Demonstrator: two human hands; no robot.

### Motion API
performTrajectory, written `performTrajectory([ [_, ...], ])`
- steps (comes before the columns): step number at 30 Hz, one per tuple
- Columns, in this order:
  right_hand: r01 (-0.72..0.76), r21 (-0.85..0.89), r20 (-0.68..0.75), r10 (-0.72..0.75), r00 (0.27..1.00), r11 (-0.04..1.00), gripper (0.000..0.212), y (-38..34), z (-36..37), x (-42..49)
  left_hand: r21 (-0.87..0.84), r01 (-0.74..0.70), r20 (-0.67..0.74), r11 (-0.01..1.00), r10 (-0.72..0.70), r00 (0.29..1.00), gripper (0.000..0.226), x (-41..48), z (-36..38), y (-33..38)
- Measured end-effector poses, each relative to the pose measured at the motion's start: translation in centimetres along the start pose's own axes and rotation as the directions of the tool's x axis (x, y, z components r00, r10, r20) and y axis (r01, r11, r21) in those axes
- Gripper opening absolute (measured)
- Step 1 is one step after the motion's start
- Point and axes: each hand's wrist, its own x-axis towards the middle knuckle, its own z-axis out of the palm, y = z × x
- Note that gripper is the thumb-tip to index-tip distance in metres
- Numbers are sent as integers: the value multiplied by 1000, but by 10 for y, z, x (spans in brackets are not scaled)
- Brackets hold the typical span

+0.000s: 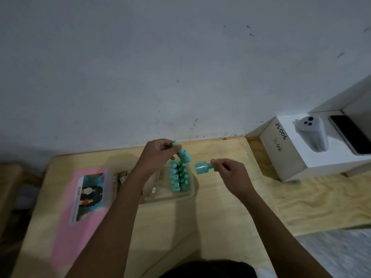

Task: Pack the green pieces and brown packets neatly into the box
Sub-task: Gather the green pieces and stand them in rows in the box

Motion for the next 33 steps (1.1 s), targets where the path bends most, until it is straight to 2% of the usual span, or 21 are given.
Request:
performTrajectory([
  [2, 106, -92, 86, -98, 991, 990, 17, -2, 11, -13, 20, -34, -23, 999, 34, 999, 10, -16, -10, -7],
  [5, 209, -287, 177, -162, 971, 935, 18, -1, 30, -24, 66, -62, -52, 996, 65, 997, 11, -38, -19, -17],
  [9, 365, -605, 286, -235, 929, 707, 25, -3, 51, -25, 164, -97, -97, 982, 114, 989, 8, -54, -21, -33],
  [13, 408, -772, 345, -219, 913, 487, 26, -2, 73, -20, 301, -89, -125, 949, 132, 983, 12, -62, -15, -49],
  [16, 365, -793, 311, -191, 931, 489, 21, -3, 82, -19, 320, -76, -108, 944, 116, 987, 11, -64, -8, -60],
  [25, 302, -795, 209, -230, 950, 525, 15, 5, 88, -23, 389, 46, -104, 920, -5, 995, 10, -60, 18, -86],
  [28, 342, -773, 230, -266, 936, 534, 17, 6, 86, -21, 431, 82, -113, 899, -36, 993, 11, -56, 25, -88],
  [33, 437, -729, 345, -269, 899, 526, 19, 7, 76, -14, 433, 119, -94, 894, -86, 992, 11, -48, 31, -91],
])
